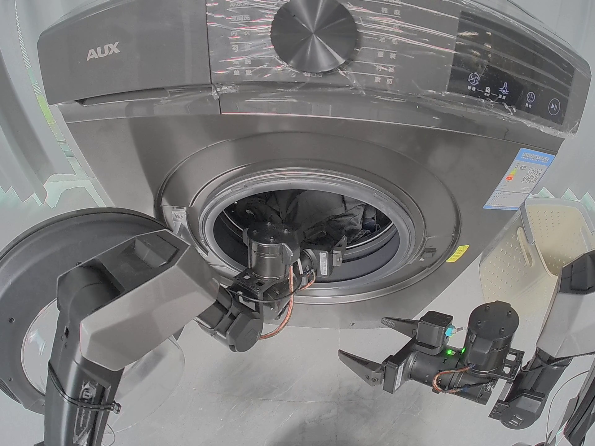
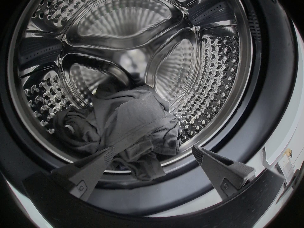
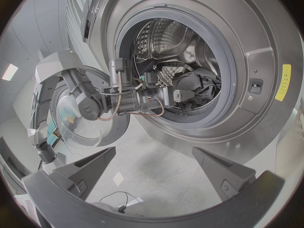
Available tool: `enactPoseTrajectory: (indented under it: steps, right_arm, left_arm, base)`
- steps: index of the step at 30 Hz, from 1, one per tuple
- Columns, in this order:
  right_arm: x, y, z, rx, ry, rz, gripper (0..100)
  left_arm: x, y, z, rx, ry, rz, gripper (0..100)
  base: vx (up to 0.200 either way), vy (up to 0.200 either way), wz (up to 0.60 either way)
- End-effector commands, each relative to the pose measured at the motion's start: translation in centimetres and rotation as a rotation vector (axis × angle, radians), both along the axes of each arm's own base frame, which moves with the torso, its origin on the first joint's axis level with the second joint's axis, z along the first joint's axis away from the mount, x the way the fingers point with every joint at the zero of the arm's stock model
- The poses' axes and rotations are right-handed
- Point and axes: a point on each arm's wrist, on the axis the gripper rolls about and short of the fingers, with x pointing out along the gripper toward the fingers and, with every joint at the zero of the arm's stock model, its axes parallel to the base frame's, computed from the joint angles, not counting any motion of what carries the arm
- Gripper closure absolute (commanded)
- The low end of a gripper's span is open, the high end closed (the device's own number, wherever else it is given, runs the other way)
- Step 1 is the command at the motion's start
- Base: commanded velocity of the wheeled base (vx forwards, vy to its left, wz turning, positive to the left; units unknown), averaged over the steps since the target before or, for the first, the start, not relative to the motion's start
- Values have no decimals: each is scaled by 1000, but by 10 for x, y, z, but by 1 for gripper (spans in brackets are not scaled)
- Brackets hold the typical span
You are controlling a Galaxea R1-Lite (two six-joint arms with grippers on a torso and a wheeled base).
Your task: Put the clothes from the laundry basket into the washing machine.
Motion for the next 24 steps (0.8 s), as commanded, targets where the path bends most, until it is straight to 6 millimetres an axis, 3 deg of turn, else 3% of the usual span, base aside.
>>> enactPoseTrajectory:
  steps: [1, 4, 5, 10, 19, 24]
  right_arm:
    - [0, 0, 0, 0, 2, 0, 0]
    - [0, 0, 0, 0, 2, -2, 0]
    - [0, 0, 0, 0, 2, 0, 0]
    - [1, 0, -1, 0, 2, 0, 0]
    - [3, -1, 0, 0, -2, -7, 0]
    - [3, -1, 0, 2, -4, -7, 0]
  left_arm:
    - [29, -5, -36, 7, 8, 23, 0]
    - [38, -5, -45, 12, 16, 34, 0]
    - [41, -5, -47, 10, 13, 35, 100]
    - [57, -7, -42, -15, -20, 49, 100]
    - [86, -8, 0, -149, -177, 107, 100]
    - [96, -7, 6, -188, -219, 140, 100]
  base:
    - [0, 0, 0]
    - [0, 0, 0]
    - [0, 0, 0]
    - [0, 0, 0]
    - [0, 0, 0]
    - [0, 0, 0]
